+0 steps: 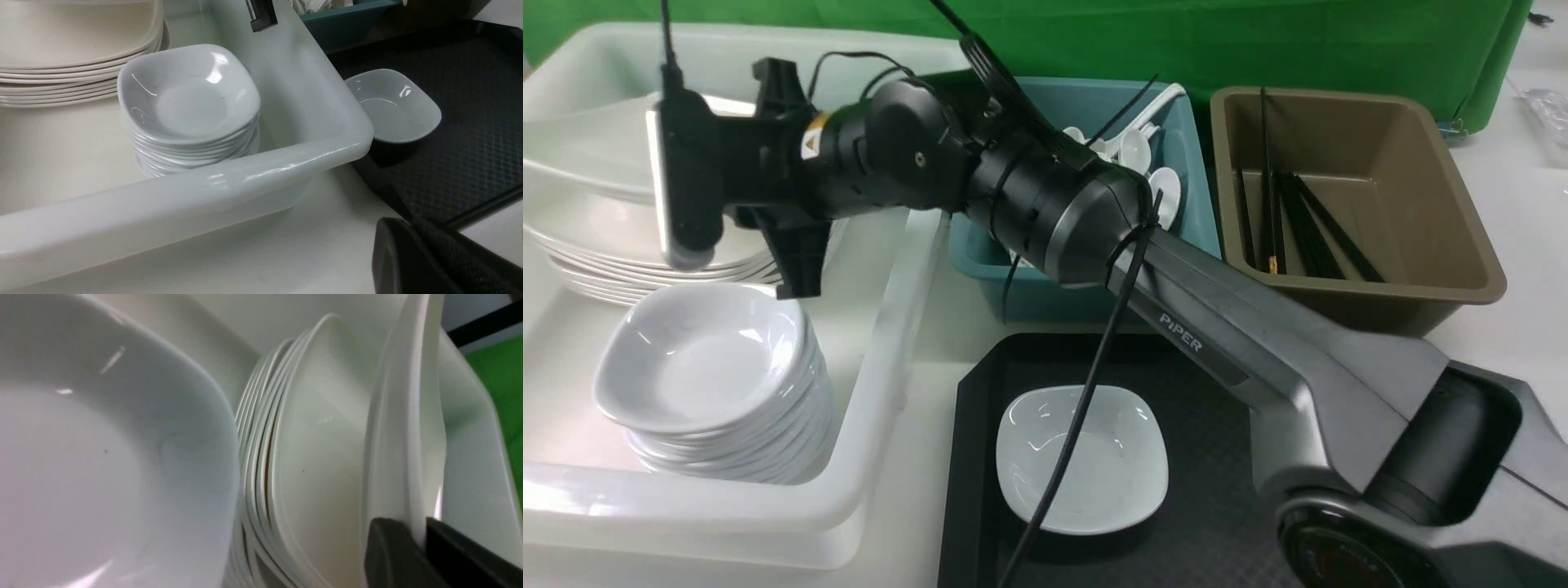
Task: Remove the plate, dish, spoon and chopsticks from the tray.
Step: Use the right arm to put the plate into the large storage box on the left
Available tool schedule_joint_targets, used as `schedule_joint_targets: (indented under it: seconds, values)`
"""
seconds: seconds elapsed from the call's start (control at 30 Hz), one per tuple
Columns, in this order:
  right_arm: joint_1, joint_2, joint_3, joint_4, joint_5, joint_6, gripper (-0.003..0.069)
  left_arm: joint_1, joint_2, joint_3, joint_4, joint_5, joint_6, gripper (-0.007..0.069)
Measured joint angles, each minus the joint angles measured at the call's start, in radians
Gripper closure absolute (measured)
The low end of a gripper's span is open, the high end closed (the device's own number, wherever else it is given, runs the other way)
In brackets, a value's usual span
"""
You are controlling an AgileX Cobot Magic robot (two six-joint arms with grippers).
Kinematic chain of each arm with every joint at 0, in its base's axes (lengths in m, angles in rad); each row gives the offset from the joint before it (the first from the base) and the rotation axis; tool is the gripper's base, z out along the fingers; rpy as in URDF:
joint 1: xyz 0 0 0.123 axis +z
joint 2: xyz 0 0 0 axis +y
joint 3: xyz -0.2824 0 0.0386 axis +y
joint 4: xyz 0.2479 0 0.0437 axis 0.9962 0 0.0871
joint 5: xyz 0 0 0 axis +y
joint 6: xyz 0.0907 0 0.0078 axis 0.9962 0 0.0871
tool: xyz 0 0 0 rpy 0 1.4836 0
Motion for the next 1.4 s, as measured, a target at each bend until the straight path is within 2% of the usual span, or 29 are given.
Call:
schedule_joint_targets:
  seconds: [0.33,0.5,0.63,0.7,0.8,0.97,1.13,1.2,1.23,1.3,1.33,1.4]
  values:
    - [-0.008,0.04,-0.003,-0.003,-0.087,0.022,0.0589,0.0,0.0,0.0,-0.006,-0.032,0.003,0.0607]
    - [-0.008,0.048,-0.003,-0.006,-0.111,0.022,0.0586,0.0,0.0,0.0,-0.054,-0.032,0.011,0.0607]
    - [-0.008,0.048,-0.003,-0.006,-0.121,0.022,0.0532,0.0,0.0,0.0,-0.079,-0.032,0.03,0.0607]
    - [-0.007,0.048,-0.003,-0.005,-0.108,0.024,0.0447,0.0,0.0,0.0,-0.082,-0.033,0.03,0.0607]
    - [-0.006,0.048,-0.003,-0.004,-0.096,0.031,0.039,0.0,0.0,0.0,-0.084,-0.033,0.032,0.0607]
    - [-0.004,0.046,-0.005,-0.005,-0.095,0.088,0.0365,0.0,0.0,0.0,-0.084,-0.033,0.038,0.0607]
    - [0.002,-0.027,-0.005,-0.081,0.103,0.265,0.0364,0.0,0.0,0.0,-0.084,-0.034,0.049,0.0607]
    - [0.003,-0.086,-0.005,-0.134,0.215,0.37,0.0365,0.0,0.001,0.0,-0.084,-0.035,0.05,0.0607]
    - [0.004,-0.132,-0.005,-0.172,0.322,0.462,0.0371,0.0,0.009,0.0,-0.084,-0.035,0.056,0.0607]
    - [0.004,-0.167,-0.005,-0.2,0.385,0.537,0.0381,0.0,0.022,0.0,-0.082,-0.038,0.064,0.0607]
    - [0.005,-0.245,-0.007,-0.241,0.505,0.641,0.0419,0.0,0.065,0.0,-0.081,-0.041,0.088,0.0607]
    - [0.005,-0.308,-0.01,-0.289,0.618,0.731,0.0472,0.0,0.121,0.0,-0.081,-0.052,0.113,0.0607]
